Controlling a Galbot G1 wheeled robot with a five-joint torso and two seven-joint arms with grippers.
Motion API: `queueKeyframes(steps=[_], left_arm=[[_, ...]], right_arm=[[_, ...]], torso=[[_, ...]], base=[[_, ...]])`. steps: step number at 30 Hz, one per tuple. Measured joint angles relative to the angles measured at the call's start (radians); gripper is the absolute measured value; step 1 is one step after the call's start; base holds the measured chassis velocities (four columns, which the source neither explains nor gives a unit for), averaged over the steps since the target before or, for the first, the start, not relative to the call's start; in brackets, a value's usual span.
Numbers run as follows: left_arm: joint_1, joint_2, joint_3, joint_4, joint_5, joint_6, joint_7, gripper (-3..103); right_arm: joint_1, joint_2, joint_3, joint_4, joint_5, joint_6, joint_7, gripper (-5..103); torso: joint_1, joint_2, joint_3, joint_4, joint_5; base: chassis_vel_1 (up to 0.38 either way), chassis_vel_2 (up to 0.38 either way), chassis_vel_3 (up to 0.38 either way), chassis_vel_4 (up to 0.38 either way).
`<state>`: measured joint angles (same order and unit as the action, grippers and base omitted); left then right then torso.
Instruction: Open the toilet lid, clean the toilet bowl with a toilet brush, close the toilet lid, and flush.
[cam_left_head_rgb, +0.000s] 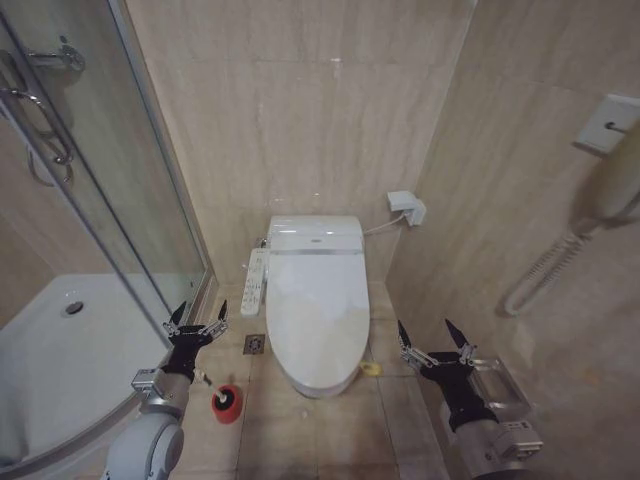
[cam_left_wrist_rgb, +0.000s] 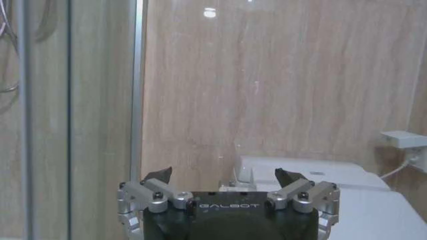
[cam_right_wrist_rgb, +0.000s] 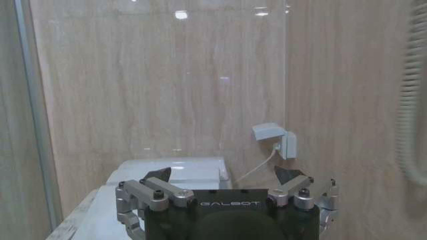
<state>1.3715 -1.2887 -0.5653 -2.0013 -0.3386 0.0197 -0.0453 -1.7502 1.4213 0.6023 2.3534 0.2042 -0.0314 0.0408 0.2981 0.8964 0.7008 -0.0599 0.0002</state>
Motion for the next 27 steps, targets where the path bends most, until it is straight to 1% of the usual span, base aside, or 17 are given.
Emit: queueKeyframes(steps=[12, 17, 18, 21, 24, 27], left_arm=[[0.002, 0.001, -0.001, -0.002, -0.001, 0.0, 0.001, 100], [-0.001, -0.001, -0.001, 0.0, -0.001, 0.0, 0.002, 100], [-0.002, 0.0, -0.001, 0.001, -0.001, 0.0, 0.002, 100], [-0.003, 0.0, -0.002, 0.004, -0.001, 0.0, 0.003, 100], [-0.004, -0.001, -0.001, 0.005, -0.001, 0.0, 0.004, 100], [-0.004, -0.001, 0.001, 0.006, -0.001, 0.0, 0.005, 100]], right_arm=[[0.0, 0.0, 0.0, 0.0, 0.0, 0.0, 0.0, 100], [0.0, 0.0, 0.0, 0.0, 0.0, 0.0, 0.0, 100], [0.0, 0.0, 0.0, 0.0, 0.0, 0.0, 0.0, 100], [0.0, 0.0, 0.0, 0.0, 0.0, 0.0, 0.0, 100], [0.0, 0.0, 0.0, 0.0, 0.0, 0.0, 0.0, 100], [0.0, 0.0, 0.0, 0.0, 0.0, 0.0, 0.0, 100]], torso=[[0.001, 0.0, 0.0, 0.0, -0.0001], [0.001, 0.0, 0.0, -0.0002, 0.0002], [0.0, 0.0, 0.0, -0.0002, -0.0004], [-0.001, 0.001, 0.0, 0.0003, -0.0003], [-0.001, 0.001, 0.0, 0.0001, -0.0004], [0.0, 0.0, 0.0, 0.0, -0.0002]], base=[[0.147, -0.147, -0.147, 0.143], [0.235, -0.135, -0.265, 0.14], [0.298, -0.13, -0.31, 0.133], [0.266, -0.118, -0.251, 0.129], [0.126, -0.051, -0.148, 0.066], [-0.035, 0.003, 0.004, 0.0]])
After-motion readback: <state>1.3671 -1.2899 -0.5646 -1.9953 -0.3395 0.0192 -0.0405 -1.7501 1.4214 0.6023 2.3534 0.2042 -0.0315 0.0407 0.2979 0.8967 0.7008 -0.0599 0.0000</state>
